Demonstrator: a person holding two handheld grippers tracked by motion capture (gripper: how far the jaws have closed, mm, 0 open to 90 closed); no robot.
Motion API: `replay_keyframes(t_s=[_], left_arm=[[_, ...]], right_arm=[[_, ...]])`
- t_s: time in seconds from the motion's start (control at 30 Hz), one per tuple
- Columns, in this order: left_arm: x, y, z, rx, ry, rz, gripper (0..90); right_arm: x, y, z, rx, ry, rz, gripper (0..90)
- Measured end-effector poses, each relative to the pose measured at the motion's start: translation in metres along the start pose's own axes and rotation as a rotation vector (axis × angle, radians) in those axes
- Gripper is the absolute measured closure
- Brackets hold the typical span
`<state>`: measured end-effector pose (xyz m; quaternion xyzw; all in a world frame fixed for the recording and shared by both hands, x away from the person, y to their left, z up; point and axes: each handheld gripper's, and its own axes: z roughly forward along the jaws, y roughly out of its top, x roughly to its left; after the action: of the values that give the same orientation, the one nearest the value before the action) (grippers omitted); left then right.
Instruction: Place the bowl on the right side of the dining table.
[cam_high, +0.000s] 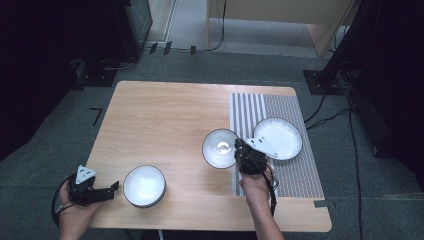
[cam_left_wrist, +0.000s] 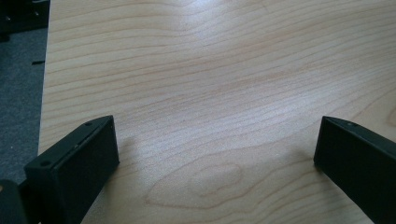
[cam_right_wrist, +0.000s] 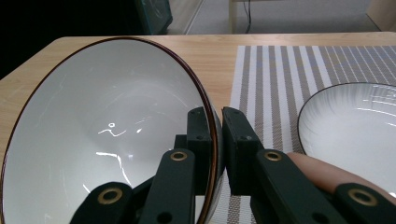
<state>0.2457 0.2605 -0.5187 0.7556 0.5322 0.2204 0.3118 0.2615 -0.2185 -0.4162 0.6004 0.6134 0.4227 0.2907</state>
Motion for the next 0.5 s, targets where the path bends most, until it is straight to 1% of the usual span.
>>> replay_keyframes(t_s=[0.3,0.33,0.4,0.5], left_arm=[[0.000,0.000,0.000,0.000,0.000,0.000,0.0],[0.000,0.000,0.000,0.000,0.000,0.000,0.0],[0.000,0.000,0.000,0.000,0.000,0.000,0.0],[0.000,0.000,0.000,0.000,0.000,-0.001,0.0]], right_arm=[[-0.014,0.000,0.000,0.001,-0.029,0.016,83.6],[-0.017,0.001,0.000,0.001,-0.035,0.019,83.6],[-0.019,0.001,0.000,-0.001,-0.037,0.021,83.6],[-0.025,0.002,0.000,-0.004,-0.056,0.024,83.6]])
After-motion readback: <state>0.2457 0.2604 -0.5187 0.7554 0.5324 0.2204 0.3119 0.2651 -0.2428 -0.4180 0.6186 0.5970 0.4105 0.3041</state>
